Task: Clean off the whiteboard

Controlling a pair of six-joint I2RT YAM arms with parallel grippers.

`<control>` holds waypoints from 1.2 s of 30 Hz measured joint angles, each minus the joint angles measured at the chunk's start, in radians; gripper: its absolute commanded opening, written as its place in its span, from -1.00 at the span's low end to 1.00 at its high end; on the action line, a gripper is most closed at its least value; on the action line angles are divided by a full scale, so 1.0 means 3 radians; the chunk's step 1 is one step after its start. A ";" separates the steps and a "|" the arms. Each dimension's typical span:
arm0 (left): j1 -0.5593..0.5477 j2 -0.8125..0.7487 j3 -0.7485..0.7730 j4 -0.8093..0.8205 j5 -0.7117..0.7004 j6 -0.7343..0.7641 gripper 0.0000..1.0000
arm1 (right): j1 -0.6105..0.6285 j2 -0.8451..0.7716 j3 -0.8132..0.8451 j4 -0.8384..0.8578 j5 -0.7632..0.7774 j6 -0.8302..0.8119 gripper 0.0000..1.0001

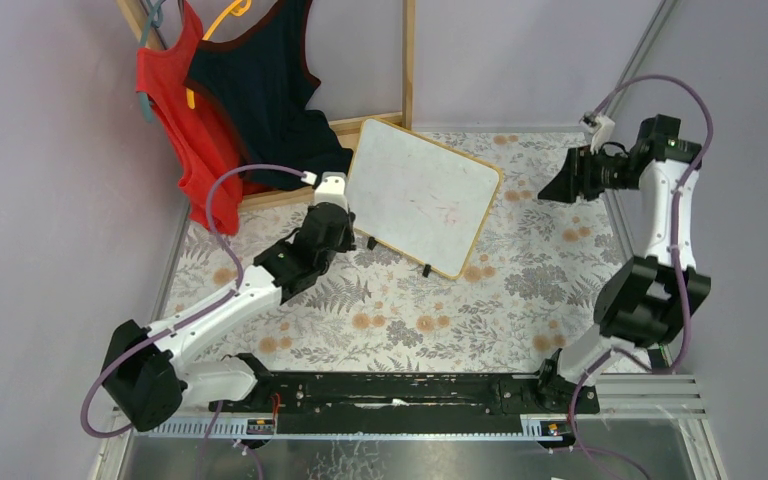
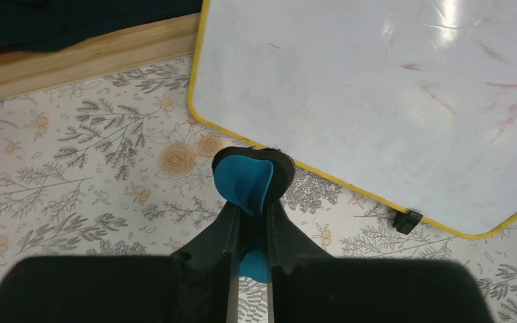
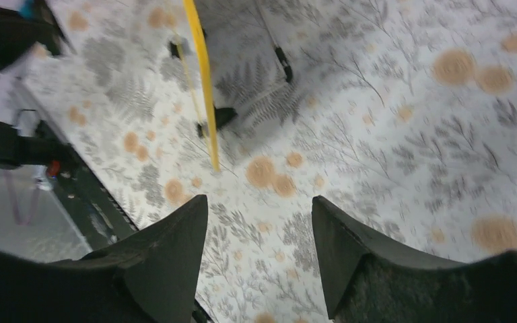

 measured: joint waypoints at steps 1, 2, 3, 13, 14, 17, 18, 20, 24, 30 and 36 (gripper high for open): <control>0.0022 -0.0031 -0.0011 -0.0015 -0.0006 -0.0011 -0.99 | -0.0013 -0.0153 -0.0186 0.0114 0.0107 0.0085 0.31; 0.0043 -0.0061 -0.0017 -0.0048 -0.0009 -0.0027 -0.98 | -0.0010 -0.0351 -0.0421 0.0284 0.0234 0.0178 0.32; 0.0066 -0.0088 -0.0018 -0.0088 -0.0010 -0.0039 -0.98 | -0.0004 -0.0551 -0.0631 0.0426 0.0348 0.0273 0.34; 0.0271 -0.0132 0.0071 -0.0562 0.0017 -0.0125 -0.98 | 0.0018 -0.1890 -0.2187 0.1895 0.1188 0.1024 0.41; 0.0299 -0.0122 0.0092 -0.0579 0.0033 -0.0123 -0.98 | 0.0019 -0.1871 -0.2304 0.2046 0.1287 0.1097 0.40; 0.0406 -0.0093 0.0114 -0.0584 0.0089 -0.0123 -0.98 | 0.0019 -0.1781 -0.2658 0.2525 0.1564 0.1296 0.40; 0.0459 -0.0074 0.0127 -0.0585 0.0132 -0.0123 -0.98 | 0.0019 -0.1754 -0.2795 0.2706 0.1662 0.1363 0.40; 0.0572 -0.0031 0.0151 -0.0584 0.0200 -0.0122 -0.98 | 0.0019 -0.1720 -0.3057 0.3051 0.1845 0.1479 0.40; 0.0739 0.0067 0.0206 -0.0585 0.0310 -0.0118 -0.93 | 0.0019 -0.1672 -0.3489 0.3707 0.2138 0.1687 0.39; 0.0978 0.0422 0.0416 -0.0717 0.0451 -0.0102 -0.86 | 0.0019 -0.1429 -0.3627 0.4288 0.2246 0.1944 0.35; 0.1122 0.0827 0.0665 -0.1114 0.0738 -0.0088 -0.68 | 0.0019 -0.1347 -0.3703 0.4611 0.2256 0.2143 0.37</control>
